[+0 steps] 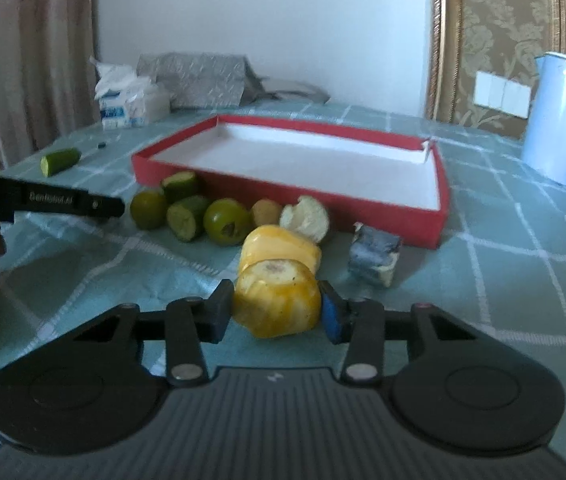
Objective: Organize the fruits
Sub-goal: 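Grasp the small brown fruit with the left tool while the right tool grasps the yellow fruit, then carry the brown fruit into the red tray and open the left tool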
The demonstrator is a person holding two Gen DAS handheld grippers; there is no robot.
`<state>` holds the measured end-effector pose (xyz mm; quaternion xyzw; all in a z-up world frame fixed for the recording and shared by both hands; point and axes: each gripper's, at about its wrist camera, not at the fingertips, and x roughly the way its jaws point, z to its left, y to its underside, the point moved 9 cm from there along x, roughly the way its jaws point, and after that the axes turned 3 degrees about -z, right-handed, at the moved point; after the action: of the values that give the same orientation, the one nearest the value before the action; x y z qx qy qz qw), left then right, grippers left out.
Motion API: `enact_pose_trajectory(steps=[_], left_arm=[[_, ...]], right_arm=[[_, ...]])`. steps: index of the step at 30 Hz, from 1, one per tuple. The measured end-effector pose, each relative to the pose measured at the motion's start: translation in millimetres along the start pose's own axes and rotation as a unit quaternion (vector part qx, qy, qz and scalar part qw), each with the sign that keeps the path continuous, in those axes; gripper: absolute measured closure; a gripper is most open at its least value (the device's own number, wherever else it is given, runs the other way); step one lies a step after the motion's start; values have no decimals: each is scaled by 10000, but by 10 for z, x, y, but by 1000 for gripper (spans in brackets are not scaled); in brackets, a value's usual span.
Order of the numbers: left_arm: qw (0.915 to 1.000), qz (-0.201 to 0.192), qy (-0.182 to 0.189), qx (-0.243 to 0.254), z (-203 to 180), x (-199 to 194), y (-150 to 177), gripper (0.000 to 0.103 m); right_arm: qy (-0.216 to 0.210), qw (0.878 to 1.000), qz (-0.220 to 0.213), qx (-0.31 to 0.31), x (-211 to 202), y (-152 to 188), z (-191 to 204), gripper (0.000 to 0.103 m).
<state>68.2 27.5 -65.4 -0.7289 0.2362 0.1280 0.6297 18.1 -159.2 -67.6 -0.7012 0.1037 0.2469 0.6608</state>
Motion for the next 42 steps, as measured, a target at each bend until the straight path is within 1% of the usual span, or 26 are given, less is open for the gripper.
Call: enact_pose_trajectory(steps=[3, 6, 8, 13, 17, 22, 25, 27, 29, 33, 34, 35, 36, 37, 38, 39, 42], left_arm=[[10000, -62, -16, -6, 13, -31, -21, 70], [9998, -118, -108, 90, 11, -85, -80, 70], [9997, -186, -88, 99, -3, -145, -175, 70], [9989, -387, 15, 266, -164, -165, -521, 70], [9977, -455, 52, 497, -402, 63, -778, 70], [9977, -197, 34, 654, -617, 541, -886, 70], [9980, 100, 79, 612, -684, 839, -878, 70], [9976, 239, -12, 652, -697, 1007, -866, 70], [9966, 396, -57, 724, -718, 1153, -840, 70], [9957, 585, -110, 714, -708, 1330, -771, 69], [9957, 596, -110, 699, -702, 1352, -762, 64], [9956, 602, -94, 709, -701, 1365, -757, 52], [9954, 593, -95, 746, -700, 1374, -760, 45], [9957, 537, -121, 743, -690, 1368, -770, 33], [9965, 453, -102, 697, -679, 1341, -792, 29], [9970, 361, -75, 674, -677, 1312, -825, 29], [9979, 110, -145, 614, -621, 1141, -925, 29]], right_arm=[[107, 9996, -253, -44, -88, -43, -30, 61], [88, 9985, -539, 72, -177, -95, -67, 61], [89, 9975, -677, 187, -222, -120, -109, 61], [-86, 9961, -614, 628, -195, -116, -245, 61], [-215, 9934, -646, 918, -194, -107, -320, 61], [-236, 9922, -753, 969, -229, -106, -333, 61], [-285, 9919, -730, 1004, -219, -102, -339, 61], [-310, 9910, -746, 1063, -221, -100, -361, 61], [-332, 9908, -745, 1078, -218, -104, -362, 61], [-385, 9909, -723, 1070, -207, -105, -355, 61], [-404, 9909, -701, 1075, -198, -103, -355, 61], [-413, 9907, -691, 1094, -190, -103, -357, 61], [-433, 9904, -675, 1123, -180, -102, -363, 61], [-445, 9902, -667, 1141, -175, -101, -367, 61], [-448, 9901, -669, 1153, -173, -102, -369, 61], [-453, 9900, -674, 1154, -171, -103, -374, 61], [-481, 9900, -664, 1149, -165, -105, -368, 61]])
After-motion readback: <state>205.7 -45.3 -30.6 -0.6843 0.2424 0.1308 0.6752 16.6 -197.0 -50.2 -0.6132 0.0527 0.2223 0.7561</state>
